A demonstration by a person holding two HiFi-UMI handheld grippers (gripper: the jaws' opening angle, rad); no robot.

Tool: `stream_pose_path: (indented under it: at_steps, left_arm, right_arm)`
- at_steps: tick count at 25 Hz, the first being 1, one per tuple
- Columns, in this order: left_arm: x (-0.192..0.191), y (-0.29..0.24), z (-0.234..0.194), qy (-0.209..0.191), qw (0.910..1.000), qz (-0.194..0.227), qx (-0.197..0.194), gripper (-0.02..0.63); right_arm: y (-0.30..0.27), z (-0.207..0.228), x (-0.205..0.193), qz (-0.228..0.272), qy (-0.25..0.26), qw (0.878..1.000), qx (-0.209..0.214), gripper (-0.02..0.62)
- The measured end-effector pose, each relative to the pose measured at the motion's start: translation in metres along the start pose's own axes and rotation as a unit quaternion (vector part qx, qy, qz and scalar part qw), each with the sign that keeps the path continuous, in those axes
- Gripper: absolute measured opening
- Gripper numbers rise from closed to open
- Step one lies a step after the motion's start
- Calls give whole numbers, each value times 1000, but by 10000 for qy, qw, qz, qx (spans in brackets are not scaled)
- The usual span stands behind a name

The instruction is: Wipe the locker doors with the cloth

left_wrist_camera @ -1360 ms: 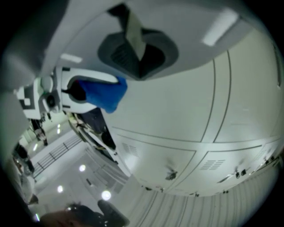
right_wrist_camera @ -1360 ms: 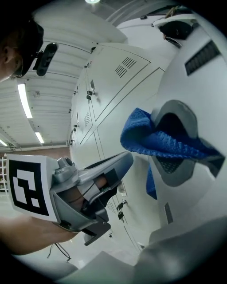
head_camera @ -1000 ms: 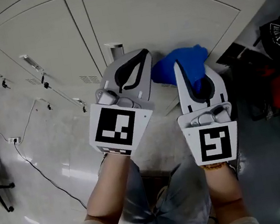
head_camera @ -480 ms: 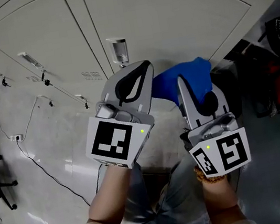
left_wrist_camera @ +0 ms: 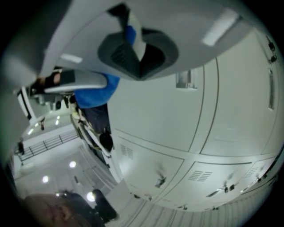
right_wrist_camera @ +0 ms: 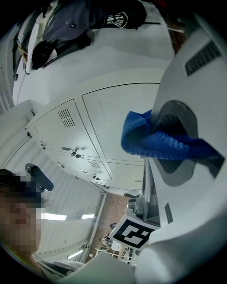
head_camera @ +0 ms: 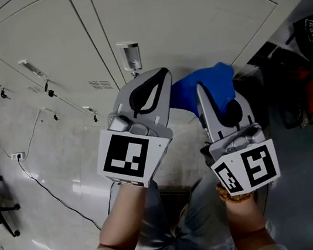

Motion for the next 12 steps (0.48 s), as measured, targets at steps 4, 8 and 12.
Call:
stream_pose_path:
  at_steps: [4,8,12]
  left_arm:
    - [1,-1,0,3,10000,14,-7,2]
    - [-1,-1,-2,15,10000,0,6,2]
    - [-4,-1,-4,18,10000,-20,19,2]
  right_arm:
    - [-1,1,-1,-12,7,10000,-7,44]
    - [-2,3,-5,-47,-4,10000,-12,44]
    - [-4,3,-7,-41,-30,10000,10,45]
Point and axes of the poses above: the fingertips, and each gripper's own axes: y backward along the fingers, z to its right, x out of its top, the point moved 4 cm from there along y, backward along the fingers, and after that the axes turned 9 degrees about x, right-handed, at the moved point
